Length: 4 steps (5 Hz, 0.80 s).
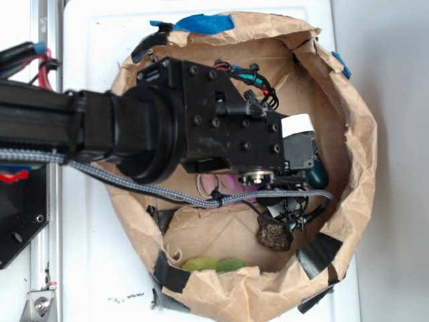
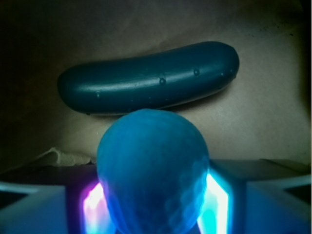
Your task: Grab the blue ball.
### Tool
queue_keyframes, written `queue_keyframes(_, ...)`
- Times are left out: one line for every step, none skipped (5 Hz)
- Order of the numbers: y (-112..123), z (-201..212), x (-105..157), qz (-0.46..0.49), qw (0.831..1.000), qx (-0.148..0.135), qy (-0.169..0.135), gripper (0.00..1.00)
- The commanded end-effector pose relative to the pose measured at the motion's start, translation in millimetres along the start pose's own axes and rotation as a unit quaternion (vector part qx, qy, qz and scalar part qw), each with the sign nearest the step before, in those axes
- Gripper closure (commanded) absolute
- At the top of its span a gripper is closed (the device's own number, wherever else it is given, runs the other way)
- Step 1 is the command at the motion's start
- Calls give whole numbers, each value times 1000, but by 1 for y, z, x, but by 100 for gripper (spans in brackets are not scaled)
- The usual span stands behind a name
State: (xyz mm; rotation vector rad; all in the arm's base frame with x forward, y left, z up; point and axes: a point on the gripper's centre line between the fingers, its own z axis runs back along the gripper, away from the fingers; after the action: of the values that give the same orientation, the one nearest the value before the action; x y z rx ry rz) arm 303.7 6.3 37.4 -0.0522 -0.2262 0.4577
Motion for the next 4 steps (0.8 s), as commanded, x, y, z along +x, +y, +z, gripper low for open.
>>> queue_keyframes(4, 49, -1, -53, 998, -34, -19, 100)
queue_keyframes(12, 93, -5, -152, 987, -43, 19, 100)
queue_keyframes(25, 130, -7, -233, 968, -68, 62, 100)
queue_keyframes(25, 142, -8, -281, 955, -34, 90, 100)
